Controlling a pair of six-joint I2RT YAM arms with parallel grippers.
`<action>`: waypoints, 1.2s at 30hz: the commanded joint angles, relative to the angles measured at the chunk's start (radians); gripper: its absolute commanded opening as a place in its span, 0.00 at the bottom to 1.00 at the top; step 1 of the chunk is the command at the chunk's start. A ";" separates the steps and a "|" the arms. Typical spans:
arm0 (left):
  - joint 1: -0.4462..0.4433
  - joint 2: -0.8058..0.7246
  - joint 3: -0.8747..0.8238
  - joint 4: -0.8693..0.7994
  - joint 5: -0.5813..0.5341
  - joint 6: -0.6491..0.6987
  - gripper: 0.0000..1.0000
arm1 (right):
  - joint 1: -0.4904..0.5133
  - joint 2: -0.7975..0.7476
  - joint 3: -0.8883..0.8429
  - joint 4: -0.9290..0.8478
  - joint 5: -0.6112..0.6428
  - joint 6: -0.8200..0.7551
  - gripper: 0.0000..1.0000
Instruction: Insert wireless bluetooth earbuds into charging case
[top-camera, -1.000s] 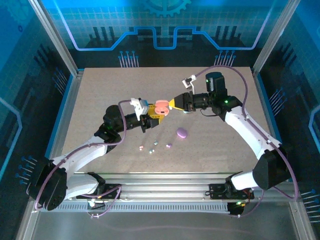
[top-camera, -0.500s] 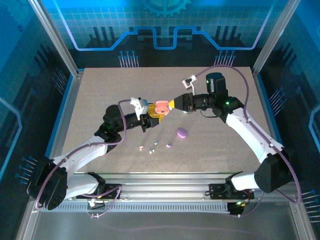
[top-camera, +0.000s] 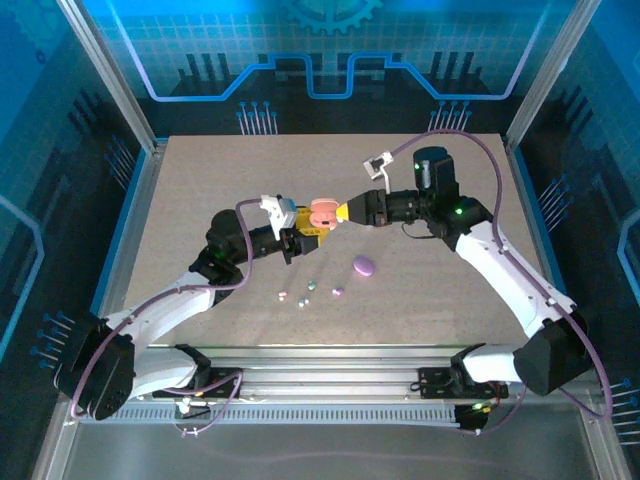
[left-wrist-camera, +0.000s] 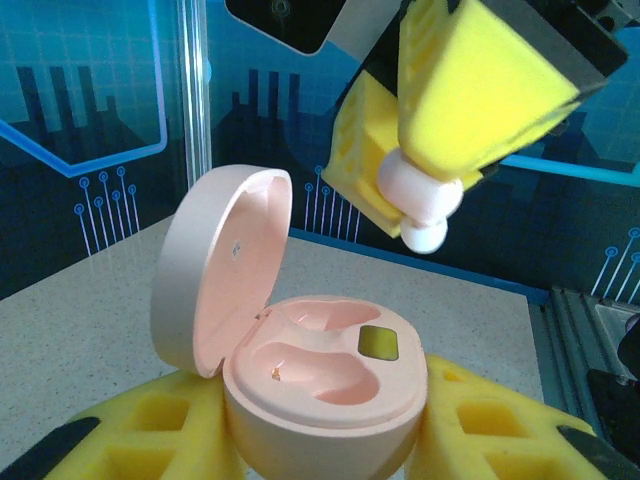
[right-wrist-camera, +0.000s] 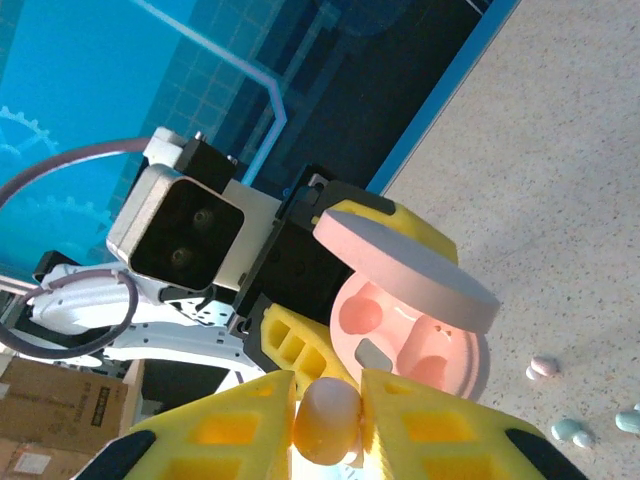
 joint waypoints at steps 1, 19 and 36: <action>-0.008 -0.002 0.041 0.043 0.015 0.014 0.34 | 0.025 0.025 0.041 -0.020 -0.002 -0.031 0.25; -0.010 -0.016 0.043 0.027 0.052 0.028 0.34 | 0.039 0.054 0.072 -0.039 0.096 -0.053 0.25; -0.009 -0.022 0.038 0.041 0.050 0.028 0.34 | 0.061 0.054 0.103 -0.123 0.200 -0.121 0.26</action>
